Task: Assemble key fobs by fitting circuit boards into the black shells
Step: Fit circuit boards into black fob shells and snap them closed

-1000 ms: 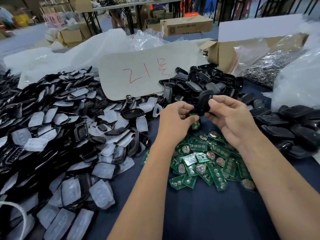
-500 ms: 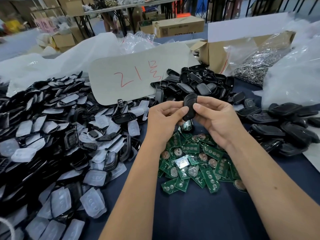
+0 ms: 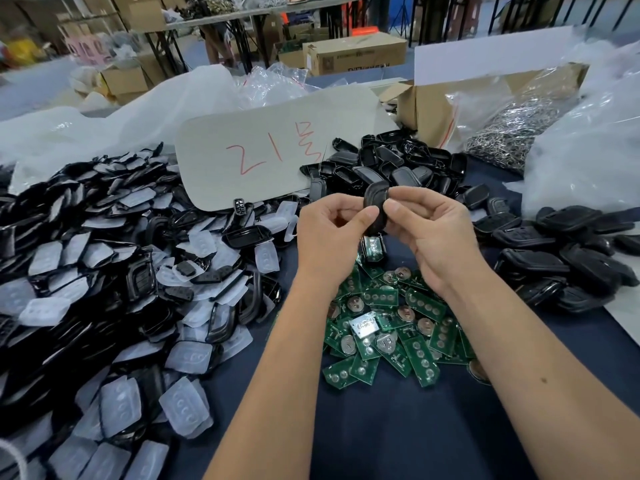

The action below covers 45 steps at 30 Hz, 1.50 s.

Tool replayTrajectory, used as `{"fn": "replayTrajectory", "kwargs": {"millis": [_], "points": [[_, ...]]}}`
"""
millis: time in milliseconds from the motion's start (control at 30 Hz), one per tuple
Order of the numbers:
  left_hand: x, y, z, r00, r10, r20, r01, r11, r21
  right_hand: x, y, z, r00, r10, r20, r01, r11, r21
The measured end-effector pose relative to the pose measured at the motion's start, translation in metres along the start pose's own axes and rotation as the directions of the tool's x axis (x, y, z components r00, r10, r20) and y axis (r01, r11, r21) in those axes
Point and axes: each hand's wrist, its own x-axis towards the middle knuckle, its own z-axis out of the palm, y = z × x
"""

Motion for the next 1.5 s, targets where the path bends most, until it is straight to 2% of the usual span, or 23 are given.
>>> {"fn": "replayTrajectory", "kwargs": {"millis": [33, 100, 200, 267, 333, 400, 433, 533, 600, 700, 833, 900, 967, 1100, 1267, 1500], "points": [[-0.001, -0.001, 0.002, 0.997, 0.072, -0.032, -0.068, 0.991, 0.119, 0.0, 0.003, 0.002, 1.0, -0.02, -0.009, 0.02, 0.998, -0.061], [-0.004, -0.003, 0.007, 0.984, 0.174, -0.031, -0.159, 0.947, 0.28, -0.002, 0.006, 0.004, 1.0, -0.019, 0.001, 0.019, 0.997, -0.073], [-0.007, -0.003, 0.011, 0.953, 0.302, -0.016, -0.269, 0.87, 0.413, -0.005, 0.005, 0.007, 0.999, -0.024, 0.029, 0.024, 1.0, -0.02], [-0.006, -0.001, 0.011, 0.94, 0.342, 0.007, -0.309, 0.841, 0.445, -0.004, 0.003, 0.006, 0.999, -0.035, 0.016, 0.035, 0.999, -0.027], [-0.004, -0.001, 0.009, 0.944, 0.326, 0.056, -0.318, 0.849, 0.422, -0.003, 0.002, 0.003, 1.0, -0.026, -0.002, 0.026, 0.999, -0.041], [-0.004, -0.003, 0.007, 0.964, 0.256, 0.079, -0.264, 0.861, 0.434, -0.001, 0.001, -0.001, 0.999, 0.008, -0.045, -0.008, 1.0, -0.001], [-0.004, -0.007, 0.006, 0.975, 0.209, 0.076, -0.218, 0.837, 0.502, 0.001, 0.0, -0.003, 0.997, 0.033, -0.069, -0.03, 0.998, 0.051], [-0.005, -0.017, 0.007, 0.993, 0.059, 0.1, -0.114, 0.652, 0.749, 0.007, -0.002, -0.012, 0.99, 0.105, -0.091, -0.085, 0.976, 0.199], [-0.006, -0.019, 0.009, 0.992, 0.018, 0.129, -0.111, 0.63, 0.769, 0.009, -0.003, -0.016, 0.989, 0.13, -0.066, -0.109, 0.961, 0.256], [-0.006, -0.014, 0.008, 0.989, 0.014, 0.147, -0.104, 0.77, 0.63, 0.011, -0.004, -0.017, 0.99, 0.136, -0.031, -0.121, 0.95, 0.289], [-0.002, -0.01, 0.002, 0.998, -0.055, -0.023, 0.059, 0.968, 0.246, 0.01, -0.007, -0.018, 0.987, 0.16, 0.029, -0.162, 0.954, 0.253], [0.0, -0.009, 0.0, 0.975, -0.206, -0.077, 0.204, 0.978, -0.037, 0.008, -0.007, -0.017, 0.98, 0.183, 0.081, -0.196, 0.963, 0.187], [0.002, -0.01, -0.002, 0.947, -0.309, -0.084, 0.289, 0.938, -0.193, 0.005, -0.006, -0.014, 0.966, 0.21, 0.149, -0.23, 0.965, 0.126], [0.004, -0.017, -0.005, 0.933, -0.341, -0.112, 0.314, 0.926, -0.208, 0.001, -0.005, -0.011, 0.938, 0.249, 0.24, -0.272, 0.96, 0.069], [0.007, -0.022, -0.01, 0.92, -0.361, -0.151, 0.33, 0.924, -0.195, 0.001, -0.005, -0.012, 0.933, 0.251, 0.256, -0.274, 0.96, 0.058], [0.009, -0.022, -0.012, 0.93, -0.354, -0.095, 0.331, 0.923, -0.198, 0.001, -0.005, -0.01, 0.939, 0.264, 0.218, -0.284, 0.957, 0.063]]}}
